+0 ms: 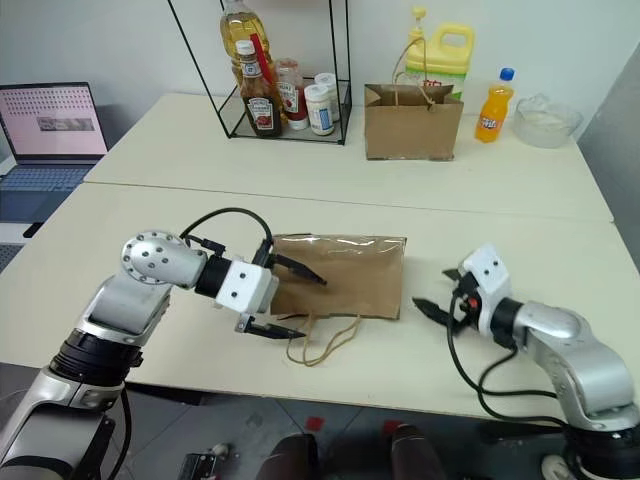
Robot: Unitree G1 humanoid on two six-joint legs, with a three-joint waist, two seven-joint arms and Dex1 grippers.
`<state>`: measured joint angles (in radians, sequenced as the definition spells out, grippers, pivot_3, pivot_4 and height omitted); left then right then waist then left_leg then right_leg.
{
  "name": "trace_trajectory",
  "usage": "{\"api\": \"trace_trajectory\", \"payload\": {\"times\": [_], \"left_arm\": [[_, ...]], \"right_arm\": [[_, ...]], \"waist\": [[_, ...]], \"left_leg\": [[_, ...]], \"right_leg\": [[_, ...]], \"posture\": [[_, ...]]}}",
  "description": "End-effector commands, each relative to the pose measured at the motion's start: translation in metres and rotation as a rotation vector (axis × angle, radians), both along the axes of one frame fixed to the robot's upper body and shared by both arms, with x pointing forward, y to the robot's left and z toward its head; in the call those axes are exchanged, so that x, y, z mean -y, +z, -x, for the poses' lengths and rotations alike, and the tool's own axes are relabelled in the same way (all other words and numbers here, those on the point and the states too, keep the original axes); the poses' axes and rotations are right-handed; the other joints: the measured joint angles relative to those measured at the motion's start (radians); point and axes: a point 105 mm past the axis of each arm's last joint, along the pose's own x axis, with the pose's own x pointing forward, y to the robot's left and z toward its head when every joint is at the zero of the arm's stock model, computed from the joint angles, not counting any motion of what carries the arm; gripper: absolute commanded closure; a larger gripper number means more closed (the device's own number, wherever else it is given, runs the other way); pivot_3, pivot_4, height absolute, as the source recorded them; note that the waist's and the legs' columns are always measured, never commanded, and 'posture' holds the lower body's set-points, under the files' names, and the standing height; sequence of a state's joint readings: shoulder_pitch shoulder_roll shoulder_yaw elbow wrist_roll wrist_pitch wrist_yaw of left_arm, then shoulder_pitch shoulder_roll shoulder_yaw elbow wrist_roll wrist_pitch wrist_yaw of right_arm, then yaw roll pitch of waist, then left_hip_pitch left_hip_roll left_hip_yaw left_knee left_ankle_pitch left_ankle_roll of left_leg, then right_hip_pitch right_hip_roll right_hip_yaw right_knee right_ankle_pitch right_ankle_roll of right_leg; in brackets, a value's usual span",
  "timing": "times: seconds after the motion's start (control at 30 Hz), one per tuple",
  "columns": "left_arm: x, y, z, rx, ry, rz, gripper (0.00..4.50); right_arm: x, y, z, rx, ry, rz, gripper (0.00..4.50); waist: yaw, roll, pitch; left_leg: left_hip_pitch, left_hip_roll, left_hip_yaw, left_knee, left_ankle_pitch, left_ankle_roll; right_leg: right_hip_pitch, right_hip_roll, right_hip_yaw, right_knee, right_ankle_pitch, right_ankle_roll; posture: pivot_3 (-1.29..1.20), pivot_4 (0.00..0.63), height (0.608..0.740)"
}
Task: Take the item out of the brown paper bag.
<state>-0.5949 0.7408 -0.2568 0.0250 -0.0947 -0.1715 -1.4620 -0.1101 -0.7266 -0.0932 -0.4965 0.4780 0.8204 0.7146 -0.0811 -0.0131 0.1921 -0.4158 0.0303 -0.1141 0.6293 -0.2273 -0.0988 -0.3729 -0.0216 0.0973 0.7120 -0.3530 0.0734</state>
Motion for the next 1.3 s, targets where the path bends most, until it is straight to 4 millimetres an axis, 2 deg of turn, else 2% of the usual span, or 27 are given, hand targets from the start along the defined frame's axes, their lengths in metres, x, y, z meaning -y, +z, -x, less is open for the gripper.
{"api": "trace_trajectory", "payload": {"times": [0.03, 0.17, 0.27, 0.3, 0.4, 0.53, 0.77, 0.97, 1.17, 1.3], "left_arm": [[0.004, 0.002, -0.004, 0.047, -0.019, 0.018, 0.0], [0.006, 0.001, -0.01, 0.079, -0.028, 0.022, 0.0], [0.017, -0.001, -0.011, 0.041, -0.008, 0.086, 0.0], [0.021, 0.0, -0.01, -0.008, 0.017, 0.129, 0.18], [0.028, 0.009, -0.009, -0.179, 0.1, 0.24, 0.83], [0.025, 0.018, -0.008, -0.345, 0.19, 0.307, 2.22], [0.019, 0.021, -0.011, -0.495, 0.304, 0.358, 4.48], [0.021, 0.017, -0.014, -0.535, 0.364, 0.369, 4.48], [0.022, 0.013, -0.016, -0.542, 0.389, 0.355, 4.48], [0.021, 0.009, -0.016, -0.525, 0.39, 0.339, 4.48]], "right_arm": [[-0.008, 0.006, 0.017, -0.014, 0.136, 0.027, 0.05], [-0.007, 0.004, 0.018, -0.024, 0.163, 0.041, 0.05], [-0.016, 0.003, 0.016, 0.0, 0.199, 0.052, 0.05], [-0.02, 0.0, 0.018, 0.008, 0.228, 0.072, 0.01], [-0.025, -0.014, 0.029, 0.019, 0.332, 0.163, 0.0], [-0.028, -0.034, 0.041, 0.078, 0.504, 0.289, 0.0], [-0.047, -0.032, 0.048, 0.335, 0.731, 0.3, 0.0], [-0.063, -0.028, 0.056, 0.63, 0.913, 0.284, 0.0], [-0.074, -0.034, 0.055, 0.757, 0.984, 0.238, 0.0], [-0.083, -0.037, 0.051, 0.784, 1.008, 0.204, 0.0]], "waist": [[0.0, 0.0, 0.0], [0.0, 0.0, 0.0], [0.0, 0.0, 0.0], [0.0, 0.0, 0.0], [0.0, -0.001, 0.0], [-0.002, -0.001, 0.0], [-0.003, -0.001, 0.0], [-0.002, -0.002, 0.0], [-0.002, -0.002, 0.0], [-0.002, -0.002, 0.0]], "left_leg": [[0.0, 0.0, 0.0, 0.0, 0.0, 0.0], [0.0, 0.0, 0.0, 0.001, 0.0, 0.0], [0.0, 0.0, 0.0, 0.001, 0.0, 0.0], [0.0, 0.0, 0.0, 0.001, 0.0, 0.0], [0.0, 0.0, 0.0, 0.001, 0.0, 0.0], [0.0, 0.0, -0.001, 0.001, 0.0, 0.0], [0.001, 0.0, -0.001, 0.001, 0.0, 0.0], [0.001, 0.0, -0.001, 0.001, 0.0, 0.0], [0.003, 0.0, -0.001, 0.001, 0.0, 0.0], [0.003, 0.0, -0.001, 0.001, 0.001, -0.001]], "right_leg": [[0.0, 0.0, 0.0, 0.0, 0.0, 0.0], [0.001, 0.0, 0.0, 0.0, 0.0, 0.0], [0.001, 0.0, 0.0, 0.0, 0.0, 0.0], [0.001, 0.0, 0.0, 0.0, 0.0, 0.0], [0.001, 0.0, 0.0, 0.0, 0.0, 0.0], [0.001, 0.0, -0.001, 0.0, 0.0, 0.0], [0.002, 0.0, -0.001, 0.0, 0.0, 0.0], [0.003, 0.0, -0.001, 0.0, 0.0, 0.0], [0.004, 0.0, -0.001, 0.0, 0.0, 0.0], [0.004, 0.0, -0.001, 0.0, 0.0, 0.0]], "posture": [[0.0, 0.15, 0.74], [0.0, 0.15, 0.74], [0.0, 0.15, 0.74], [0.0, 0.15, 0.74], [0.0, 0.15, 0.74], [0.0, 0.15, 0.74], [0.0, 0.15, 0.74], [0.0, 0.15, 0.74], [0.0, 0.15, 0.74], [0.0, 0.15, 0.74]]}}
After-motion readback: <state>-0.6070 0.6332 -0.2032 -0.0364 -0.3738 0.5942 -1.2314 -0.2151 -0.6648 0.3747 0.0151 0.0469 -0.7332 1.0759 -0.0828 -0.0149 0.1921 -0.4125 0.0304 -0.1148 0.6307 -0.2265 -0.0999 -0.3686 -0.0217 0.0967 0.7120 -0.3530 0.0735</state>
